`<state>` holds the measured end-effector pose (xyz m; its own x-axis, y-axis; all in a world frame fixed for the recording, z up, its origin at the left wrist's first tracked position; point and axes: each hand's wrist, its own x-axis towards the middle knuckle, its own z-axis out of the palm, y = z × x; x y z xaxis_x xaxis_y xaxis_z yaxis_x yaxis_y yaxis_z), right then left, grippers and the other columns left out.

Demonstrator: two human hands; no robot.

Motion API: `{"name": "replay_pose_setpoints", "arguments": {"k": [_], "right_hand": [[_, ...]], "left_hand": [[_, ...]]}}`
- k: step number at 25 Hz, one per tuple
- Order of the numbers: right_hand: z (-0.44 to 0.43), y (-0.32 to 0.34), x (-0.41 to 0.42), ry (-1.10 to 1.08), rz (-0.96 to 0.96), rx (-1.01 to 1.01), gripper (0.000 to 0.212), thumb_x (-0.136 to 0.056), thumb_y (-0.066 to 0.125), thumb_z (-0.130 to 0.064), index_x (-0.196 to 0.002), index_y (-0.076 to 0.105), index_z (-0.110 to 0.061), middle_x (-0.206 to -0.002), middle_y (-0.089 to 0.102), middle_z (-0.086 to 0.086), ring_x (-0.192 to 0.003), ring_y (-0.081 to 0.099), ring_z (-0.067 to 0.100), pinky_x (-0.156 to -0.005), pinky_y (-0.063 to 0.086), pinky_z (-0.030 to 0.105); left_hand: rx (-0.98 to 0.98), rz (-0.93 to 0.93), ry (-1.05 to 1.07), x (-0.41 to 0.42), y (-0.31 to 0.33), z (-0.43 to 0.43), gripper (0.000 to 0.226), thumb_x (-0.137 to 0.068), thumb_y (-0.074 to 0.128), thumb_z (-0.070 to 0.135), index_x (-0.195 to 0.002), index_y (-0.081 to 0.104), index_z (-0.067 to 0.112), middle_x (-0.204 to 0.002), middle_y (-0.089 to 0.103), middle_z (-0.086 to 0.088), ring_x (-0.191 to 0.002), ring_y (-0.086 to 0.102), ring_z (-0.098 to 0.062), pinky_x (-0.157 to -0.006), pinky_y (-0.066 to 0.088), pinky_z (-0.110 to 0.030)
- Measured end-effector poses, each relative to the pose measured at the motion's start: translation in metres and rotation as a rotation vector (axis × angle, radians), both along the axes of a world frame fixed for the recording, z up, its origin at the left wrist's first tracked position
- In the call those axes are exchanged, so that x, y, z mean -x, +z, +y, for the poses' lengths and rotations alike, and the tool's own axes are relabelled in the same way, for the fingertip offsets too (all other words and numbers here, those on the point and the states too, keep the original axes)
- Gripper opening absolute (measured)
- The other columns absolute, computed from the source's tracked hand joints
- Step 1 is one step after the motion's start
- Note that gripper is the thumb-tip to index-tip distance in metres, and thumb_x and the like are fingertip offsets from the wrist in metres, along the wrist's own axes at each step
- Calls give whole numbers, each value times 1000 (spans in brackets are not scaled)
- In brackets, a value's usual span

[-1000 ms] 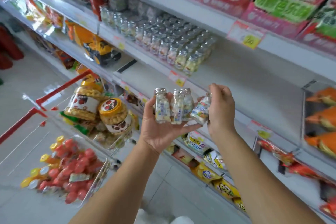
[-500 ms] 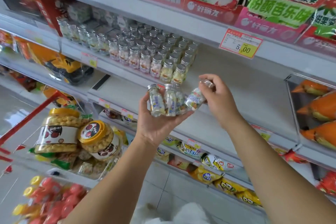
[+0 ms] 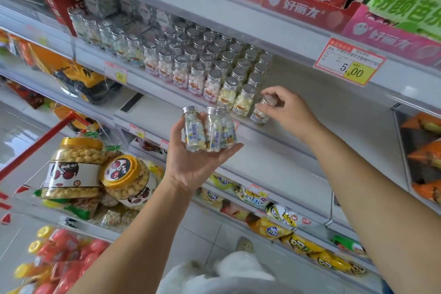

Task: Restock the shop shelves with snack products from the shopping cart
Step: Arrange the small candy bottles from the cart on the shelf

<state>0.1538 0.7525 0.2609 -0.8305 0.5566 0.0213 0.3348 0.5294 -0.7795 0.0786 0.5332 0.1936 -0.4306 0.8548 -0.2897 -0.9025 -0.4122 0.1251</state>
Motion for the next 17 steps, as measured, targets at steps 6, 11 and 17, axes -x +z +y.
{"name": "replay_pose_setpoints", "arguments": {"k": [6, 11, 17], "right_hand": [[6, -10, -1, -29, 58, 161, 19, -88, 51, -56, -92, 67, -46, -99, 69, -13, -105, 65, 17, -97, 51, 50], [-9, -8, -6, -181, 108, 94, 31, -95, 46, -52, -109, 64, -32, -113, 67, -8, -103, 61, 9, -97, 47, 24], [-62, 6, -47, -56, 81, -21, 18, -96, 53, -44, -102, 65, -32, -92, 65, -13, -80, 56, -3, -67, 40, 11]], "left_hand": [[-3, 51, -58, -10, 6, 6, 37, -91, 56, 51, -99, 72, 19, -136, 60, -15, -127, 55, -40, -103, 39, -70], [-7, 87, -121, -18, 13, 8, 34, -91, 56, 49, -100, 69, 19, -133, 60, -14, -127, 53, -39, -103, 39, -69], [-41, 163, -262, -23, 29, 9, 41, -91, 52, 50, -95, 74, 15, -125, 65, -13, -123, 57, -37, -103, 41, -67]]}}
